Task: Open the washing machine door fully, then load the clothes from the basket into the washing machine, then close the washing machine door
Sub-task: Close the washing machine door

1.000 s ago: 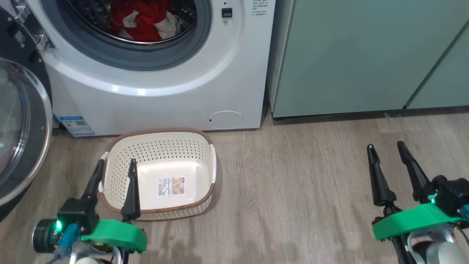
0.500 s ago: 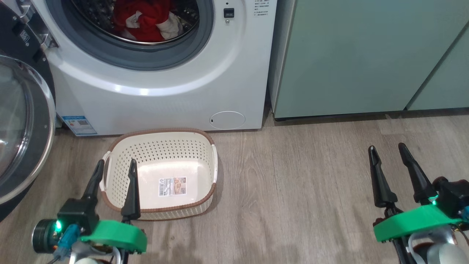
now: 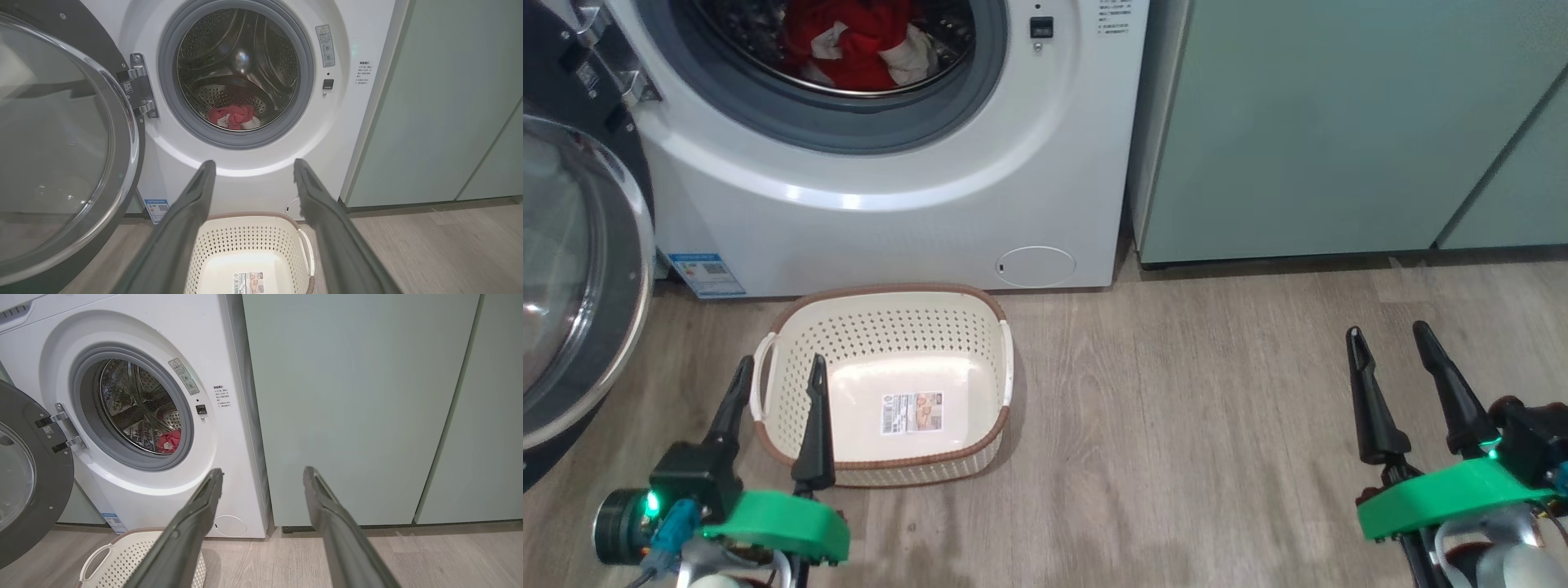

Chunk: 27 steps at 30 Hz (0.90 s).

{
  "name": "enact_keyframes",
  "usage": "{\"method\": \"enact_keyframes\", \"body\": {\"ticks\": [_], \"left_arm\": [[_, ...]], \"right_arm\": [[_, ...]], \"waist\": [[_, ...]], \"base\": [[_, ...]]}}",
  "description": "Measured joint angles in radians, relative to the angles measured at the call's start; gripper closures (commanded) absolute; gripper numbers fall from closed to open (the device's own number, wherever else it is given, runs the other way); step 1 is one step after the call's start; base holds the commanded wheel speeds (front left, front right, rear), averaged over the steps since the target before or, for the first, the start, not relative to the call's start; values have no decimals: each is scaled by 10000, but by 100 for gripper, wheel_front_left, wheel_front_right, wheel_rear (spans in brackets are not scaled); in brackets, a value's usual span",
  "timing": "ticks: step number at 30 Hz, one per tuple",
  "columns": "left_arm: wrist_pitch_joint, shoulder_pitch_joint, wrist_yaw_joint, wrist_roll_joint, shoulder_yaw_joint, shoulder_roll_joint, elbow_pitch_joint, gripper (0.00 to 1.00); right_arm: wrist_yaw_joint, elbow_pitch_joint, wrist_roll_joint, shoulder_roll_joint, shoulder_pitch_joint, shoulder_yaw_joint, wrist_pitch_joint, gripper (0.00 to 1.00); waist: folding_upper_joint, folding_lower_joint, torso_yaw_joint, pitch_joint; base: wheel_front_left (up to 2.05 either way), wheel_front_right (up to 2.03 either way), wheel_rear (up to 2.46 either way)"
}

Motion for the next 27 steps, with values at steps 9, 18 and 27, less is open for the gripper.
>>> {"method": "enact_keyframes", "body": {"ticks": [9, 18, 27], "left_arm": [[48, -2, 146, -90, 4, -2, -2, 0], [90, -12, 274, -102, -17, -15, -40, 0], [59, -11, 347, -263, 19, -54, -54, 0]], "right_arm": [[0, -17, 12, 0, 17, -4, -6, 0], [0, -151, 12, 4, 46, 140, 0, 0], [0, -196, 13, 6, 37, 380, 2, 0]], "waist": [[0, 0, 584, -45], [0, 0, 1793, -19], [0, 0, 3016, 10]], "base": [[0, 0, 0], [0, 0, 0], [0, 0, 0]]}}
